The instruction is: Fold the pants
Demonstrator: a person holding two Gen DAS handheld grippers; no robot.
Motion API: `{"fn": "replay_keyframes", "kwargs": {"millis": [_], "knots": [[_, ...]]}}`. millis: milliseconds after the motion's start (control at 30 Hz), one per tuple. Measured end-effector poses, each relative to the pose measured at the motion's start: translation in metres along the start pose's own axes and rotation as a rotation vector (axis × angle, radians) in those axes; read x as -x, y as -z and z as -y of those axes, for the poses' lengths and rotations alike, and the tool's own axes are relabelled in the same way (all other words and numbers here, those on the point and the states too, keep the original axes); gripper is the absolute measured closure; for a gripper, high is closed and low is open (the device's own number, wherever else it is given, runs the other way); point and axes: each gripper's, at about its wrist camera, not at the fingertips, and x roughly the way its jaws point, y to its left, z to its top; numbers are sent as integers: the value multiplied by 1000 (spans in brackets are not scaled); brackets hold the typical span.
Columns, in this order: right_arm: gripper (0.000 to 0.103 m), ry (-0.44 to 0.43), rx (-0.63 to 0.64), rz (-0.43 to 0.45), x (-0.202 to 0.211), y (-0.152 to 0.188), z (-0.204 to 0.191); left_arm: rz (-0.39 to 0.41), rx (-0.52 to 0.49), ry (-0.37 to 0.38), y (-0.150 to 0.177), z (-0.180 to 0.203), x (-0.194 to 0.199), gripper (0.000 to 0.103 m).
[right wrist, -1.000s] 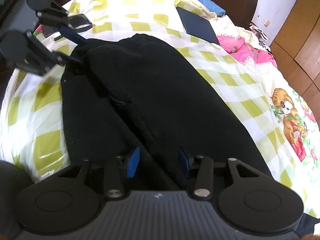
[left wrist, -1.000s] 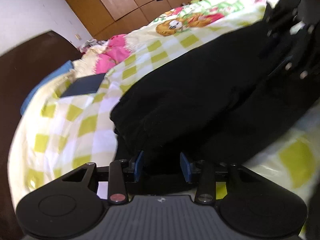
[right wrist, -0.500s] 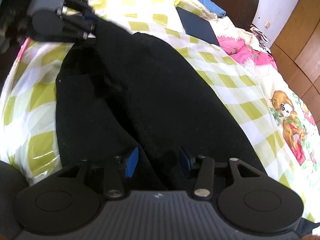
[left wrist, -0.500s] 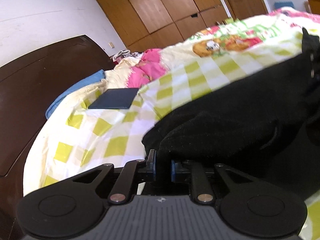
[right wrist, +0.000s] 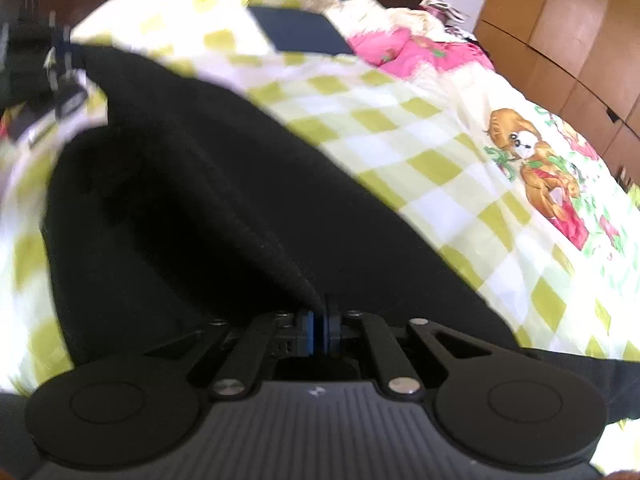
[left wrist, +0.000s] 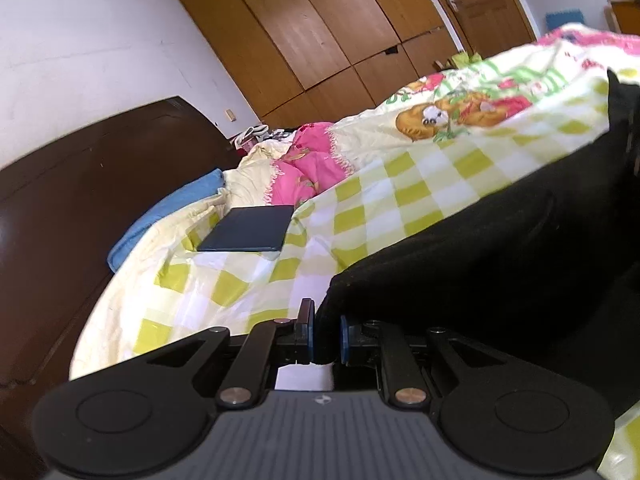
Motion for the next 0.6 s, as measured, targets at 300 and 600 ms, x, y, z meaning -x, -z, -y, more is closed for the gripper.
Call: {"fn": "replay_keyframes", "kwargs": {"millis": [300,600], "knots": [[97,-73,61,-75,15,31,-63,-79,-61,-20,64,10,14,72],[97,-67,73,-118,2,38,-85,-67,-96,-107,89,27,12,72]]}}
